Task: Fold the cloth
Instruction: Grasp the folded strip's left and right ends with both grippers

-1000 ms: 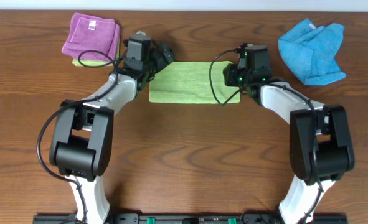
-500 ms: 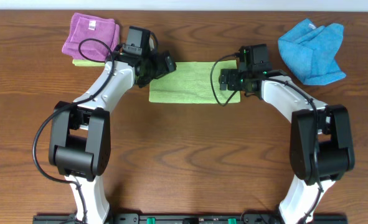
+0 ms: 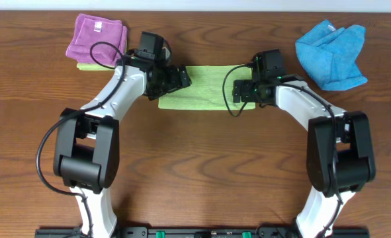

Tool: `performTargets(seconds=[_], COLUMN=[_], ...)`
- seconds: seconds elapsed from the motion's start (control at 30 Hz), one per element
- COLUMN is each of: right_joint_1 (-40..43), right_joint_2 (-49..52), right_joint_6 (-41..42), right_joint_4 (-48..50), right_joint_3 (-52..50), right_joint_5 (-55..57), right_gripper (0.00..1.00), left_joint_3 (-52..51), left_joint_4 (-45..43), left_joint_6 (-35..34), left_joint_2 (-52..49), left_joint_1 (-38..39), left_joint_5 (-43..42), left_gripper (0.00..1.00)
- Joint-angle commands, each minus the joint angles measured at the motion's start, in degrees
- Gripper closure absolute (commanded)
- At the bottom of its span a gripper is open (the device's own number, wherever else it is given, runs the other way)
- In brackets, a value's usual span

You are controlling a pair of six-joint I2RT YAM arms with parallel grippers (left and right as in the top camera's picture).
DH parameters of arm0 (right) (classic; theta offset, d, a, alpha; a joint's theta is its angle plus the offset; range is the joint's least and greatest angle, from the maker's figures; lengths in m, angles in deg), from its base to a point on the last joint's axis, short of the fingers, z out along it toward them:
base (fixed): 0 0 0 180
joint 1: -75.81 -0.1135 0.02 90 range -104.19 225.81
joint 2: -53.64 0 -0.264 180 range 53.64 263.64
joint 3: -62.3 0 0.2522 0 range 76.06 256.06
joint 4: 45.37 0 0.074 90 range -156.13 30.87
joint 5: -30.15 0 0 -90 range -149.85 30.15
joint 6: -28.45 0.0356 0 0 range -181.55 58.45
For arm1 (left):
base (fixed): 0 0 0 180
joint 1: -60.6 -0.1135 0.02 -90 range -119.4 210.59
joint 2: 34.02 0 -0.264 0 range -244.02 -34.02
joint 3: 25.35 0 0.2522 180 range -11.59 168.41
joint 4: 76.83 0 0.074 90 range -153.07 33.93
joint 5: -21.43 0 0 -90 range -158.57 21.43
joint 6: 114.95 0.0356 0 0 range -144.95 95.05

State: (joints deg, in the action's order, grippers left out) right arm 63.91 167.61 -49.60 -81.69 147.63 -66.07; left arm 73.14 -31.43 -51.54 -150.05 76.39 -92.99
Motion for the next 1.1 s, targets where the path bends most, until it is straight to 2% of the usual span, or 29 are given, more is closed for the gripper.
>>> performTargets(seconds=[0.0,0.4,0.57,0.63,0.73,0.83,1.07], right_joint_1=[-1.2,-1.5,-1.5,-1.5,-1.5,-1.5,-1.5], right_joint_2=[-0.4,1.3,1.4,1.4,1.4,1.4,1.4], right_joint_6=[0.9,1.3,1.3,1.3,2.2,2.7,2.8], right_joint_4=[-0.2,-1.0,-0.8,-1.0,-1.3,-1.3,-1.5], right_joint_3=[0.2,-0.1,-0.1,-0.1,-0.1,-0.1,-0.1], right_joint_5=[-0.2,0.3,0.4,0.4,0.4,0.4,0.4], right_gripper=[0.05,0.05,0.09,0.15,0.33,0.44,0.57], left_joint_3=[0.7,-3.3,-4.1,-4.1,-4.1,-4.1,-4.1], left_joint_4=[1.2,1.3,1.0,1.0,0.8,0.9,0.9], left_joint_6=[1.4,1.3,2.0,2.0,2.0,2.0,2.0], left_joint_2=[1.0,-0.6,-0.8,-0.9,-0.9,-0.9,-0.9], left_joint_1=[0.8,1.2,1.2,1.2,1.2,1.2,1.3], left_joint_5=[0.7,3.4,5.2,5.4,5.4,5.4,5.3], left_gripper=[0.05,0.05,0.05,0.05,0.05,0.05,0.05])
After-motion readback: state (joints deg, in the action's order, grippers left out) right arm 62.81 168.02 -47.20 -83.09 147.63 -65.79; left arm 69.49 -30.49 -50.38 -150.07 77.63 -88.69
